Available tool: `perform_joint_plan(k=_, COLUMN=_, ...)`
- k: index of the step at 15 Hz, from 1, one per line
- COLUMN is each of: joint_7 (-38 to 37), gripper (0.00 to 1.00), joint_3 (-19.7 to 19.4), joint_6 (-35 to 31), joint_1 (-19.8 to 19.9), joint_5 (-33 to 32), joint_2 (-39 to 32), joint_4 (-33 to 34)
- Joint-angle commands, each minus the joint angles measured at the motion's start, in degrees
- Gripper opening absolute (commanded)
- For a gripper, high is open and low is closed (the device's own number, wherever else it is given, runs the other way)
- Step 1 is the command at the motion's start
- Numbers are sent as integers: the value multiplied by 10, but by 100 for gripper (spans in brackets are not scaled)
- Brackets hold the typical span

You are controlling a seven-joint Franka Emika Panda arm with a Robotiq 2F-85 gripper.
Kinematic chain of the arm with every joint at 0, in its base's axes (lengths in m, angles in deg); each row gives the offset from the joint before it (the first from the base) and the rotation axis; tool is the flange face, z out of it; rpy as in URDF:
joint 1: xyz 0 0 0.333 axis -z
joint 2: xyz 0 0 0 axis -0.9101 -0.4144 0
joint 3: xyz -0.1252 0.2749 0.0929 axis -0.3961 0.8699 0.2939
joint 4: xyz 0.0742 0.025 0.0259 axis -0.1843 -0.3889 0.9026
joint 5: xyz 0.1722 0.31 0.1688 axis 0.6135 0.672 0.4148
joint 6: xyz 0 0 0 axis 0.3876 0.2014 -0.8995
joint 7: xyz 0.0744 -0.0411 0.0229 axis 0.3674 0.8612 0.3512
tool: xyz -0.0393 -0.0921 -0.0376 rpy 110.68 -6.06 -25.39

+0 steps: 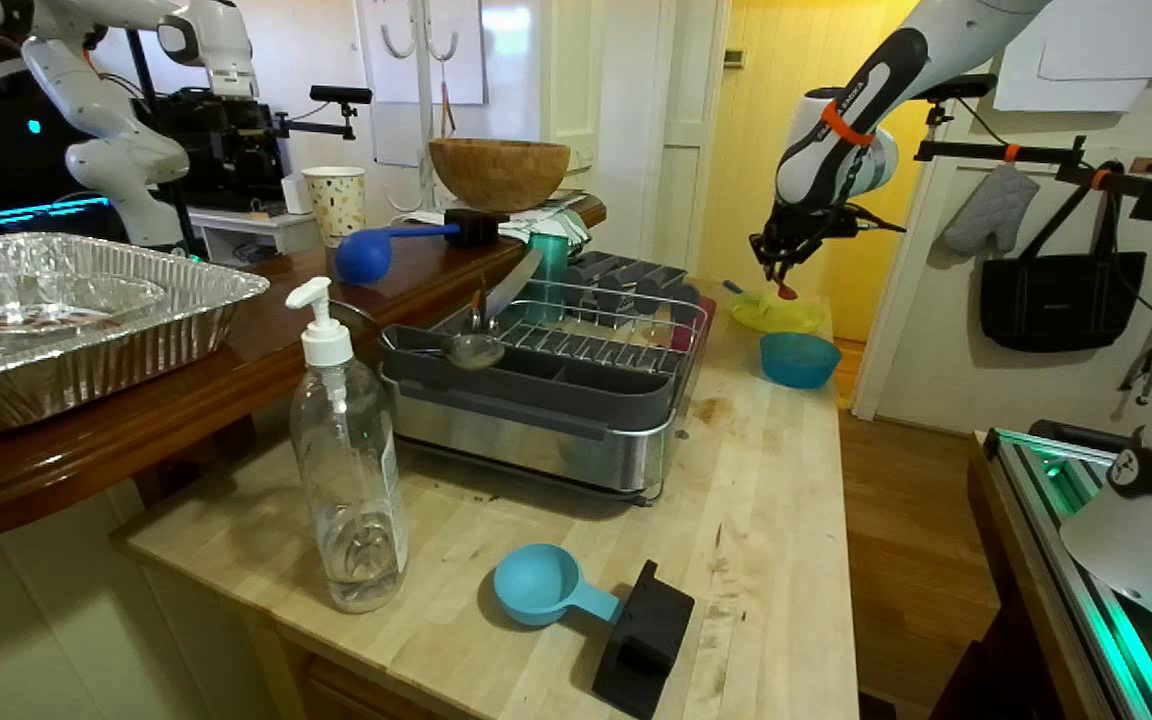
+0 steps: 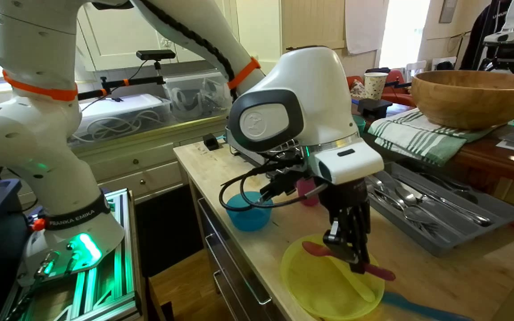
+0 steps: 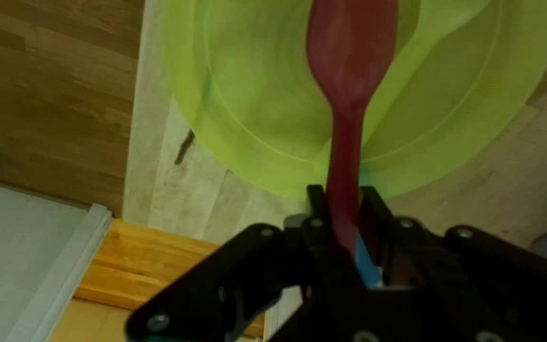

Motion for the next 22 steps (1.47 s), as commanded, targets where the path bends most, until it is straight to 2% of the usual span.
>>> perform_joint_plan(k=1, joint_7=-21, gripper=5, joint_3=-22, joint_6=-43, joint_1=-43, joint_5=-41, joint_2=38, joint_4=-27)
perform_joint_plan(k=7, joint_7=-52, gripper=5, joint_3=-52, joint_6=-121, joint_1=-118, joint_5=-104, joint_2=88, joint_4=-57)
perform_joint_plan(k=13, joint_7=-104, gripper=5, joint_3=-99, joint_6=-218, joint_1=-212, joint_5=-158, joint_2=107, joint_4=-93)
perform_joint_plan(k=17, joint_7=-110, gripper=5, joint_3=-142, joint_6=-281, joint_1=-280, joint_5=-168, joint_2=106, joint_4=-123)
perform_joint_plan(k=22, joint_7=-85, gripper=5, joint_3=-203, joint_6=-365, joint_1=-365, joint_5=-147, joint_2=103, joint_4=-170)
